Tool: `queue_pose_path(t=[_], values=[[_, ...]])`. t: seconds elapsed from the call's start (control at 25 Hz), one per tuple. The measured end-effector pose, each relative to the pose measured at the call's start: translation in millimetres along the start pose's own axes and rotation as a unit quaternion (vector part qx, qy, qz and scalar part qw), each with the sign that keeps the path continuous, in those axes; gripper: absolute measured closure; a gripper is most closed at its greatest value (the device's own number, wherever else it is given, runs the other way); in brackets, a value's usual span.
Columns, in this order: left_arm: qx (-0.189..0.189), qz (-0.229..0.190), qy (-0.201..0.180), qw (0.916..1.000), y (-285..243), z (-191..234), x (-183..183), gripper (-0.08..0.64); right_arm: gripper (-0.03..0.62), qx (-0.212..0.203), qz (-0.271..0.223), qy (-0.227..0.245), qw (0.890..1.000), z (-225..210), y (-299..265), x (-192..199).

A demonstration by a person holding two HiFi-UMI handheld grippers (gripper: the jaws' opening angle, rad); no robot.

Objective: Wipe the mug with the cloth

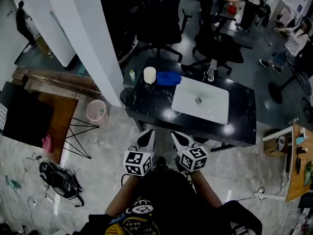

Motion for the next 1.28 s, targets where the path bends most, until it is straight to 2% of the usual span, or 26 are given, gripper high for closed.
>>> queue_pose_path(t=[0.12, 0.32, 0.6, 0.68, 0.8, 0.92, 1.0, 1.08, 1.12, 1.2, 1.28], values=[[-0.019, 0.0, -0.002, 0.9998, -22.2, 18.2, -10.9, 0.557, 0.591, -0.013, 0.014, 0.011, 1.0, -20.2, -28.7, -13.5], [-0.041, 0.009, 0.008, 0.9991, -54.3, 57.1, -23.0, 0.557, 0.591, -0.029, 0.035, 0.0, 0.999, -41.0, -71.0, -23.9], [-0.026, 0.014, 0.007, 0.9995, -116.6, 121.5, -42.7, 0.557, 0.59, -0.048, 0.058, 0.023, 0.997, -61.9, -152.9, -52.8], [-0.013, 0.017, 0.008, 0.9997, -138.1, 145.4, -48.9, 0.557, 0.589, -0.034, 0.042, 0.041, 0.998, -66.9, -177.2, -68.0], [0.009, 0.032, 0.007, 0.9994, -168.8, 177.3, -54.5, 0.557, 0.589, 0.013, 0.007, 0.045, 0.999, -82.9, -210.5, -87.0], [0.009, 0.051, -0.004, 0.9986, -196.5, 213.7, -58.5, 0.557, 0.589, 0.031, 0.008, 0.052, 0.998, -103.2, -257.0, -95.5], [0.009, 0.067, -0.001, 0.9977, -212.6, 236.5, -57.9, 0.557, 0.539, 0.031, 0.042, 0.063, 0.997, -118.6, -289.4, -92.0], [0.009, 0.081, 0.013, 0.9966, -224.8, 254.1, -55.7, 0.557, 0.422, 0.045, 0.084, 0.089, 0.991, -140.6, -319.6, -85.5], [0.007, 0.085, 0.024, 0.9961, -228.1, 260.1, -53.8, 0.557, 0.367, 0.067, 0.099, 0.105, 0.987, -155.9, -332.9, -82.1], [-0.005, 0.089, 0.044, 0.995, -230.0, 268.2, -48.1, 0.557, 0.338, 0.117, 0.112, 0.12, 0.98, -191.4, -357.8, -78.9], [-0.024, 0.093, 0.057, 0.9937, -229.4, 274.1, -42.2, 0.557, 0.275, 0.145, 0.121, 0.129, 0.974, -221.7, -383.1, -78.5]])
Point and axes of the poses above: the fingertips, and each gripper's own axes: y backward along the fingers, z to its left, x out of its underside, the point moved 9 cm from there along y, backward along the fingers, and after that the axes turned 7 degrees about x, right-handed, at the moved point
